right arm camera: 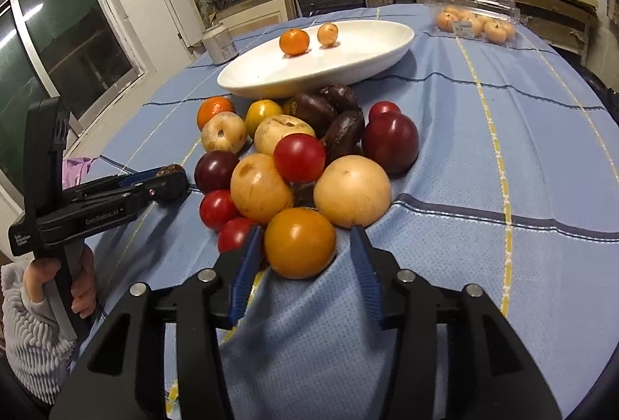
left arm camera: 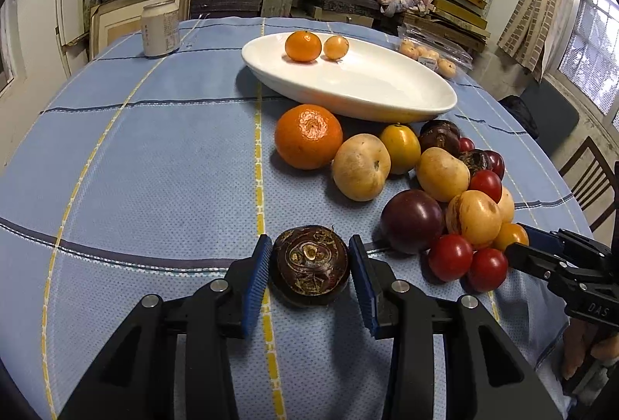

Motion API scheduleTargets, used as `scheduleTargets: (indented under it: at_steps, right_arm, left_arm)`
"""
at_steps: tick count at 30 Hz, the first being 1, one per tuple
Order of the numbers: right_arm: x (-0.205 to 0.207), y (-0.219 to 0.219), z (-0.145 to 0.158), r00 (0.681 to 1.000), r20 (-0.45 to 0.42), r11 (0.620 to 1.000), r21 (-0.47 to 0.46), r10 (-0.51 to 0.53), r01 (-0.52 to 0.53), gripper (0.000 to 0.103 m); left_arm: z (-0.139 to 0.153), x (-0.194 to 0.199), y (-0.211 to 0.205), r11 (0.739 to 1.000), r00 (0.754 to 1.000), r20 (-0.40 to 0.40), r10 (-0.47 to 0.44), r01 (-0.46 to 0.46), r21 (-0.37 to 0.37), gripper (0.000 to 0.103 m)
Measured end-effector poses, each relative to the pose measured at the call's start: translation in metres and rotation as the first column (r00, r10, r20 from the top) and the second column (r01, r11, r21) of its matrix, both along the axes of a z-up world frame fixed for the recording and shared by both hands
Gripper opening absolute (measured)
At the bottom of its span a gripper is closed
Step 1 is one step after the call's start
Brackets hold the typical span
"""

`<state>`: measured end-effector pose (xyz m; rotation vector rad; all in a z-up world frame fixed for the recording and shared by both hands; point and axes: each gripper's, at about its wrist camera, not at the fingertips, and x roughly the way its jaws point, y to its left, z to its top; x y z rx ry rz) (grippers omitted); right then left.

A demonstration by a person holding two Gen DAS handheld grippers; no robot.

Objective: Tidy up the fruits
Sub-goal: 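Lift both fruits over the white plate and open both tools to drop them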

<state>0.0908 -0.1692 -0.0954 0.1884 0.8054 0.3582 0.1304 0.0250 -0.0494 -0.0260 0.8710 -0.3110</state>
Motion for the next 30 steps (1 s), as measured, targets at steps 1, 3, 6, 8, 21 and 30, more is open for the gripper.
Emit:
scheduleTargets:
  at_steps: [1,3,6,8,21,30]
  right_arm:
    - [0.0,0.0,0.0,1.0,0.0,1.0,0.005,0.003,-0.003,0.04]
    - [0.0,0.0,0.0,1.0,0.001,1.0,0.006,0.016,-0.016,0.039]
    - [-0.002,-0.002,0.0,1.0,-0.004,0.999,0.021,0.026,-0.026,0.038]
    - [-0.004,-0.006,0.002,0.999,-0.008,0.998,0.06,0.032,-0.032,0.038]
    - [0.097,-0.003,0.088,0.997,0.074,0.986,0.167,-0.019,0.006,0.038]
    - [0.151,0.003,0.055,0.999,-0.005,0.984,0.173,-0.034,0.035,0.04]
  left_arm:
    - [0.0,0.0,0.0,1.0,1.0,-0.002,0.0,0.0,-0.001,0.041]
    - [-0.001,0.001,0.001,1.0,1.0,-0.004,0.001,-0.001,-0.004,0.041]
    - [-0.001,0.002,0.002,1.0,1.0,0.0,0.004,-0.004,-0.008,0.041]
    - [0.003,0.0,0.004,1.0,1.0,0.021,0.01,-0.01,-0.018,0.041]
    - [0.065,0.083,-0.025,0.998,0.991,0.124,0.045,-0.038,-0.055,0.041]
    - [0.043,0.118,-0.027,0.998,0.997,0.072,0.041,-0.038,-0.051,0.047]
